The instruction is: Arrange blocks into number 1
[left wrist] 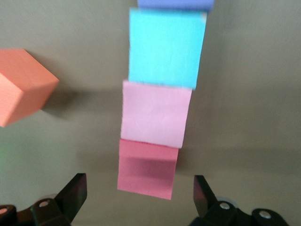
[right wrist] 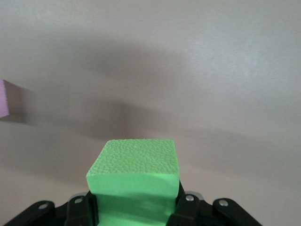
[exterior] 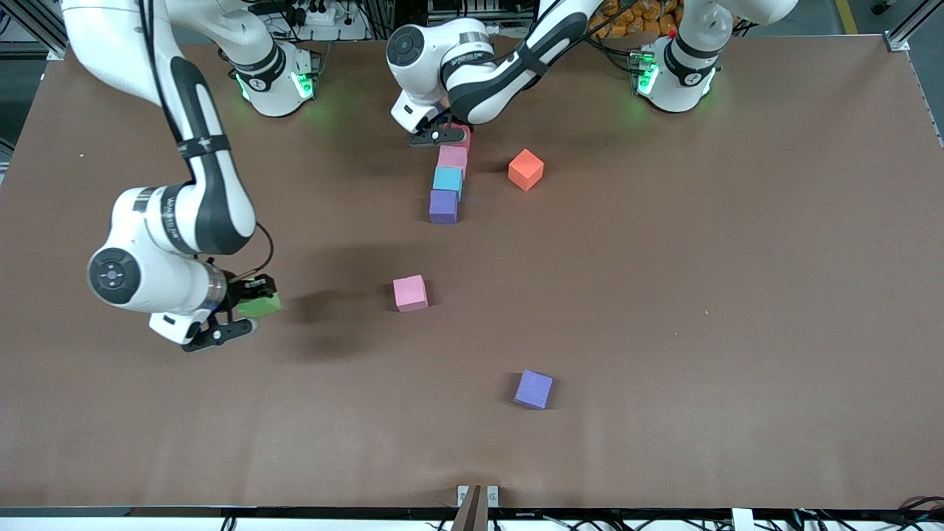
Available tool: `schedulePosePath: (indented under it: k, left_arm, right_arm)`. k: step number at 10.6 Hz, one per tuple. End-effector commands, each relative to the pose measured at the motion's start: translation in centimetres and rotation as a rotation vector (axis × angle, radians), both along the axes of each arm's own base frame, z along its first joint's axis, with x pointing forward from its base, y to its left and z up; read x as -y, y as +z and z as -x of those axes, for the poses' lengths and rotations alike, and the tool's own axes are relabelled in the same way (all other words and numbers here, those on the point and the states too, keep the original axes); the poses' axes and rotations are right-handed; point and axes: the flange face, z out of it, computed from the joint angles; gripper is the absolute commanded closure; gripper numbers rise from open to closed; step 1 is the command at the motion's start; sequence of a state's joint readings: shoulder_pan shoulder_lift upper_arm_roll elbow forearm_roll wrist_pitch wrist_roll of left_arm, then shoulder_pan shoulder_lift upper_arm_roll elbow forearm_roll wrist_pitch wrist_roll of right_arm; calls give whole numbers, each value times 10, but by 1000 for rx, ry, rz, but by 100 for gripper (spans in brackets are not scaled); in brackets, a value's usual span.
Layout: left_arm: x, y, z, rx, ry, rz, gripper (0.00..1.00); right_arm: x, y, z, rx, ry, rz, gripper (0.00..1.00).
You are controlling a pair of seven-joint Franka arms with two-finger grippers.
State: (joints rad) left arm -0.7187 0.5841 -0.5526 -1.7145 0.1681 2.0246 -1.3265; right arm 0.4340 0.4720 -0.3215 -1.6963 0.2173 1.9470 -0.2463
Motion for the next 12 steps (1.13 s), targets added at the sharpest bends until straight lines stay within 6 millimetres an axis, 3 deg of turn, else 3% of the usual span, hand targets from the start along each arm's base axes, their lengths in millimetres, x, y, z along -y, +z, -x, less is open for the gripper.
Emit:
schedulePosePath:
  k: [1, 3, 5, 7, 8, 10, 12]
  left_arm:
    - [-42, 51, -80, 51, 134, 14, 0]
    - [-99, 77, -166, 107, 271, 28, 0]
    - [-169, 96, -254, 186, 394, 28, 0]
    - [-274, 108, -348, 250, 419, 21, 0]
    - [-328, 121, -381, 266, 392, 38, 0]
    - [-410, 150, -415, 302, 320, 51, 0]
    - [-481, 165, -432, 306, 277, 42, 0]
  right_arm:
    - [-32, 16, 11, 1, -67, 6, 100]
    - [-64, 14, 19, -2, -105, 25, 100]
    - [-110, 17, 32, -12, -193, 16, 100]
    - [-165, 19, 54, -16, -280, 36, 100]
    - [-193, 21, 65, -11, -331, 52, 100]
    - [-233, 21, 85, -10, -390, 66, 100]
    - [-268, 16, 105, -31, -441, 34, 100]
